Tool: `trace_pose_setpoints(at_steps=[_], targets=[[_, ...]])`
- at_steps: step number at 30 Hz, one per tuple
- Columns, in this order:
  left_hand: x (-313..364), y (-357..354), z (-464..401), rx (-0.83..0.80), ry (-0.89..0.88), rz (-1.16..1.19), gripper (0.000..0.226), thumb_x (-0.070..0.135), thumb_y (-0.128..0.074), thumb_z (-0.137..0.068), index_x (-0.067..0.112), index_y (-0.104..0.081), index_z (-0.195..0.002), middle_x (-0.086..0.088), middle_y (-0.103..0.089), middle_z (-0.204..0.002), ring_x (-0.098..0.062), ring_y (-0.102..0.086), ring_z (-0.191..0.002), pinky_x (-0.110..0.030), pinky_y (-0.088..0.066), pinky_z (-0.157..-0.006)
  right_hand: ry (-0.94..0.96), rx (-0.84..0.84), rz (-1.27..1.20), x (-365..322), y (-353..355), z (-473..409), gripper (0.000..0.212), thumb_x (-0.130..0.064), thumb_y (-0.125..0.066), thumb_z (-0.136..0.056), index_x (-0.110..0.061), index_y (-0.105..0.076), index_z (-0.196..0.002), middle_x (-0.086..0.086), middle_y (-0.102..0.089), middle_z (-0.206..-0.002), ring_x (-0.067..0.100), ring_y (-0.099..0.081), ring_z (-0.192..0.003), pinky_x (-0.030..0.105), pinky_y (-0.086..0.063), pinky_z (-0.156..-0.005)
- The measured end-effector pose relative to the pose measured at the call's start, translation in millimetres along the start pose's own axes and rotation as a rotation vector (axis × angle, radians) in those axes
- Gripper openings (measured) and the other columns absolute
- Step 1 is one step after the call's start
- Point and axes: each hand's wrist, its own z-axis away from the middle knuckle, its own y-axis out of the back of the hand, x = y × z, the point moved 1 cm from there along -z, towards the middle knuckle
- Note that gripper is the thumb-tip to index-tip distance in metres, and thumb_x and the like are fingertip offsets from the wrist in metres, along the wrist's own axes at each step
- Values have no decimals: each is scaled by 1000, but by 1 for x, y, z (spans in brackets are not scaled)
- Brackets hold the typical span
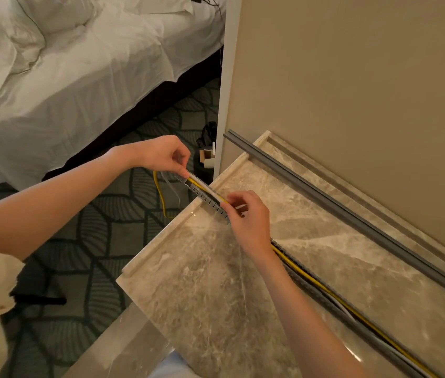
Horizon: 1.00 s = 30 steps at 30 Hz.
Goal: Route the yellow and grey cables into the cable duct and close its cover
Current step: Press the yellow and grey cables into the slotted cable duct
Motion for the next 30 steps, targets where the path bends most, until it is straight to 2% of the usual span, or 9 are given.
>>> trace_pose_setpoints(at_steps=[5,9,13,15,17,21,23,25,30], targets=[[3,1,2,-1,2,-26,14,20,-73,-78,10,-64,-74,-2,-70,-77,-13,-67,-76,-33,-56,-78,231,118,329,-4,-7,12,11,-19,-65,-88,-12,-66,-96,0,-57,-91,14,-52,-85,21,-45,-68],[5,2,4,17,-15,-70,15,23,-73,-78,13,-63,-72,-3,-68,-75,-16,-65,-73,-33,-54,-75,247,111,385,-5,-12,13,9,-13,-61,-90,-7,-64,-97,6,-58,-92,19,-51,-85,28,-47,-70],[5,2,4,17,-18,-76,15,23,-73,-78,13,-64,-72,-4,-67,-75,-17,-65,-73,-32,-53,-74,109,63,160,-1,-11,10,4,-14,-62,-90,-15,-63,-94,-4,-54,-92,13,-51,-86,22,-47,-74],[5,1,3,15,-15,-73,15,22,-73,-78,12,-64,-72,-2,-67,-74,-16,-64,-72,-31,-53,-73,-7,71,-17,-1,-9,6,11,-11,-66,-86,-20,-60,-86,-5,-54,-88,10,-53,-81,18,-46,-71],[5,0,2,15,-12,-73,15,21,-73,-78,11,-64,-72,0,-66,-73,-14,-64,-73,-30,-52,-74,-99,66,-79,0,-6,1,16,-12,-70,-82,-22,-58,-82,-3,-57,-89,7,-53,-78,14,-44,-67],[2,-1,2,17,-8,-67,14,21,-73,-78,13,-64,-73,0,-67,-76,-14,-65,-75,-30,-53,-75,-271,-60,-181,0,1,-12,18,-14,-75,-79,-17,-63,-92,-2,-62,-85,3,-56,-73,6,-46,-60],[1,-1,2,15,-6,-63,14,22,-73,-78,13,-64,-73,-2,-68,-77,-16,-66,-77,-31,-54,-76,-374,-175,-208,1,9,-20,20,-18,-76,-79,-13,-68,-96,-1,-66,-84,7,-61,-76,10,-49,-64],[1,-1,1,9,-6,-61,14,22,-73,-78,14,-64,-72,-1,-67,-76,-15,-65,-76,-30,-53,-75,-465,-289,-196,3,13,-24,20,-24,-76,-79,-12,-73,-95,-1,-69,-84,11,-64,-80,20,-52,-71],[1,-1,2,6,-8,-69,14,21,-73,-78,16,-63,-71,1,-66,-75,-12,-63,-74,-28,-51,-73,-443,-364,-63,6,8,-26,24,-31,-68,-86,-9,-75,-93,0,-70,-79,10,-61,-75,23,-47,-67]])
